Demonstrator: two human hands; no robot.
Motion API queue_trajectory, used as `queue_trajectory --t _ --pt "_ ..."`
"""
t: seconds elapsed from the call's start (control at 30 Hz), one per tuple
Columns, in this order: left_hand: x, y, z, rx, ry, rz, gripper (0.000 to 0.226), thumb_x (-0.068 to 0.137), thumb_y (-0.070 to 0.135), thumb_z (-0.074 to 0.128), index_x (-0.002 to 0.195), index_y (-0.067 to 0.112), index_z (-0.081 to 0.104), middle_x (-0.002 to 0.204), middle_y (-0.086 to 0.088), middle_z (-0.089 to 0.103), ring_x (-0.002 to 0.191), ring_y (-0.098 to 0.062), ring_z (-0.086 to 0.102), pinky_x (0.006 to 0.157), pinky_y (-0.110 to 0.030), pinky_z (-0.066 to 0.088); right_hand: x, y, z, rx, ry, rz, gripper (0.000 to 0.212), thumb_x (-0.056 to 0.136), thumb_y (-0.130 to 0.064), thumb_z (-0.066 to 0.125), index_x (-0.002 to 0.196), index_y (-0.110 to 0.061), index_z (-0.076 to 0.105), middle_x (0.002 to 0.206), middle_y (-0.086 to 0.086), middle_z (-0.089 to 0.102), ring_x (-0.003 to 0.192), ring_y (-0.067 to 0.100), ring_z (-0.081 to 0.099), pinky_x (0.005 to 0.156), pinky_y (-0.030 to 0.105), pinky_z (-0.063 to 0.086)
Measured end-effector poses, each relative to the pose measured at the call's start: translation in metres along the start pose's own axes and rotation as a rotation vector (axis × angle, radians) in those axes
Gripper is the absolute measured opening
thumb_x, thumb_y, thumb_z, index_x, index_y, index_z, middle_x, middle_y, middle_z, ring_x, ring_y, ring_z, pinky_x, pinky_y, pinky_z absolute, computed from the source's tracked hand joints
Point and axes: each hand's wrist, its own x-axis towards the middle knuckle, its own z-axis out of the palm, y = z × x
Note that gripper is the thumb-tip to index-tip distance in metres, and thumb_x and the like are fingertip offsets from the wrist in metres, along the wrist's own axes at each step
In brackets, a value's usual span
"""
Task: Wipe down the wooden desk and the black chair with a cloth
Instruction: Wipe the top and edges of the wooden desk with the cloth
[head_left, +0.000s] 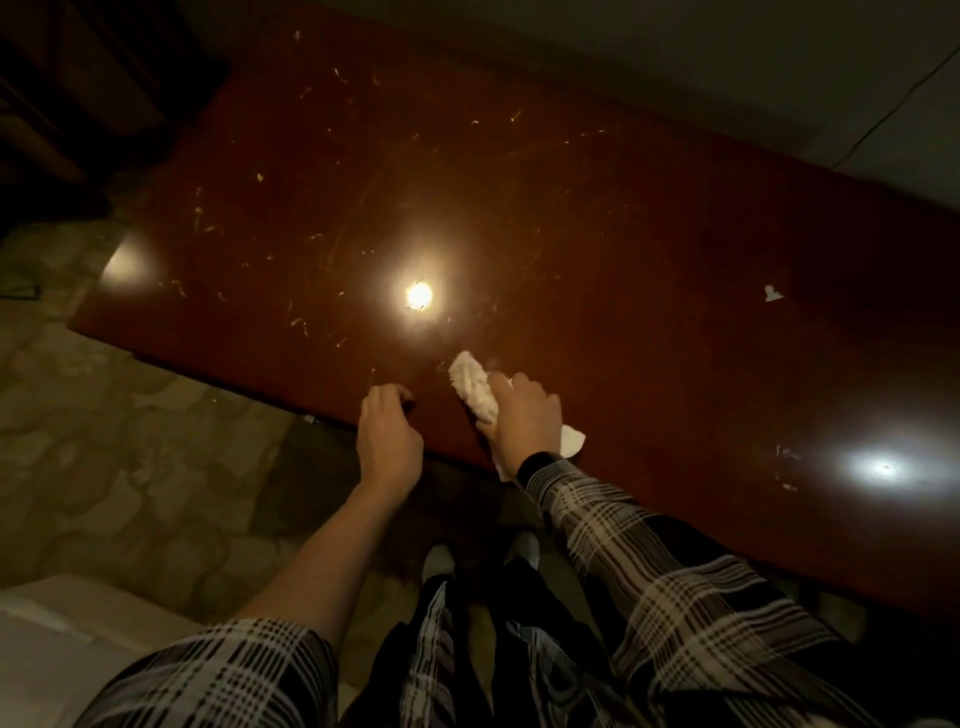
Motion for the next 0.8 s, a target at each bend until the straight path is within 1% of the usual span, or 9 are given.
queue_trajectory --t 0.17,0.27,0.3,0.37,0.4,0.47,0.6,0.7,0.8 --pt "-0.007 0.001 -0.011 -0.090 0.020 -0.073 0.038 0.082 -0.013 0.052 0.110 0.013 0.052 0.121 -0.003 0.048 0.110 -0.020 0.051 0.089 -0.034 0.049 -0.045 -0.028 0.016 -0.002 -0.128 -0.082 0.051 0.088 -0.036 0.060 0.134 -0.024 0.040 0.121 0.006 0.051 0.110 0.028 0.049 0.085 0.040 0.036" --pt "-0.010 -0.002 -0.014 -0.080 0.023 -0.072 0.039 0.084 -0.009 0.053 0.115 0.014 0.052 0.125 -0.003 0.048 0.115 -0.022 0.050 0.091 -0.038 0.049 -0.051 -0.025 0.006 0.188 -0.304 -0.100 0.051 0.087 -0.039 0.063 0.132 -0.022 0.045 0.124 0.006 0.056 0.113 0.028 0.053 0.088 0.038 0.043" --pt "-0.011 -0.003 -0.016 -0.065 0.014 -0.081 0.039 0.084 -0.008 0.052 0.117 0.014 0.051 0.127 -0.003 0.047 0.116 -0.022 0.050 0.092 -0.039 0.048 -0.051 -0.020 0.001 0.310 -0.296 -0.057 0.052 0.085 -0.039 0.064 0.131 -0.021 0.048 0.125 0.005 0.057 0.114 0.027 0.053 0.089 0.037 0.045" --pt "-0.010 -0.007 -0.018 -0.041 -0.009 -0.095 0.040 0.087 -0.006 0.051 0.121 0.014 0.050 0.129 -0.003 0.045 0.118 -0.022 0.047 0.094 -0.038 0.047 -0.048 -0.008 -0.012 0.506 -0.114 0.079 0.047 0.083 -0.035 0.065 0.125 -0.019 0.053 0.119 0.005 0.061 0.107 0.025 0.057 0.085 0.036 0.046" --pt "-0.010 -0.010 -0.018 -0.029 -0.023 -0.089 0.040 0.088 -0.005 0.051 0.122 0.015 0.049 0.129 -0.003 0.044 0.119 -0.021 0.046 0.095 -0.037 0.046 -0.043 -0.003 -0.017 0.532 -0.013 0.137 0.044 0.083 -0.034 0.065 0.122 -0.018 0.053 0.115 0.005 0.062 0.103 0.026 0.058 0.082 0.036 0.047" --pt "-0.010 -0.013 -0.018 0.008 -0.044 -0.053 0.040 0.089 -0.003 0.053 0.124 0.016 0.049 0.130 -0.002 0.044 0.119 -0.019 0.045 0.095 -0.032 0.044 -0.031 0.003 -0.020 0.444 0.068 0.207 0.043 0.085 -0.034 0.062 0.123 -0.018 0.051 0.113 0.006 0.060 0.102 0.027 0.058 0.081 0.039 0.048" --pt "-0.008 -0.022 -0.019 -0.002 -0.054 -0.012 0.042 0.087 -0.006 0.052 0.122 0.018 0.049 0.128 0.000 0.044 0.119 -0.018 0.043 0.093 -0.032 0.044 -0.023 -0.012 0.003 0.223 0.032 0.340 0.049 0.088 -0.037 0.060 0.130 -0.018 0.042 0.119 0.010 0.054 0.109 0.031 0.053 0.085 0.043 0.045" --pt "-0.009 -0.032 -0.024 -0.009 -0.004 -0.016 0.045 0.085 -0.011 0.048 0.119 0.017 0.051 0.125 0.001 0.046 0.118 -0.018 0.043 0.094 -0.034 0.045 -0.030 -0.040 0.021 0.103 0.037 0.224 0.048 0.087 -0.038 0.062 0.127 -0.021 0.043 0.116 0.007 0.054 0.108 0.028 0.052 0.084 0.040 0.042" --pt "-0.010 -0.043 -0.026 -0.031 0.034 -0.008 0.043 0.086 -0.009 0.047 0.119 0.017 0.053 0.125 0.001 0.047 0.119 -0.017 0.043 0.096 -0.033 0.044 -0.024 -0.044 0.015 0.250 -0.133 0.112 0.050 0.087 -0.035 0.062 0.131 -0.020 0.044 0.121 0.006 0.057 0.110 0.028 0.054 0.085 0.038 0.044"
